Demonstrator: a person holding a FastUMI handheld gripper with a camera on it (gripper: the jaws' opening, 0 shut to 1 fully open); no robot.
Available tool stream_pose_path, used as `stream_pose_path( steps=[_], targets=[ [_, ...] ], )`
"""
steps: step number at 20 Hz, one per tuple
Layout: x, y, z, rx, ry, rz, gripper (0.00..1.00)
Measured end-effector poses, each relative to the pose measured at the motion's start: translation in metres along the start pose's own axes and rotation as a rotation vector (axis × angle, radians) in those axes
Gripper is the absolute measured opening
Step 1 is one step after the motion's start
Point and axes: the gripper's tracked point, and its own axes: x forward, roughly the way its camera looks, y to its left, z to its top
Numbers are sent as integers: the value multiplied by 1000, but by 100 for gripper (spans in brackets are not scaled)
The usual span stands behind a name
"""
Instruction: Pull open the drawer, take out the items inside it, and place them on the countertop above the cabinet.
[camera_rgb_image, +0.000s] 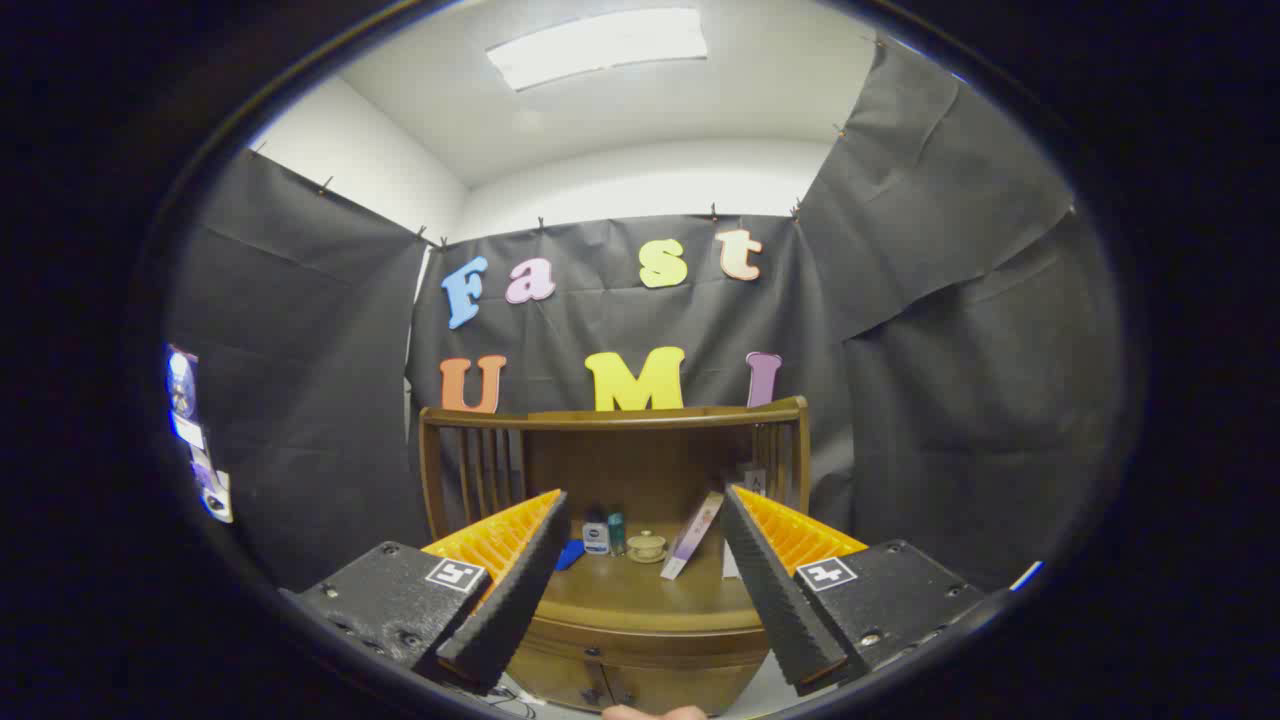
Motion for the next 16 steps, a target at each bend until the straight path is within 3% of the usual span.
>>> stream_pose_path(
  steps=[5,16],
  targets=[
    [1,2,-4,21,6,4,98],
    [18,26,-7,-14,-43,-77,98]
  ],
)
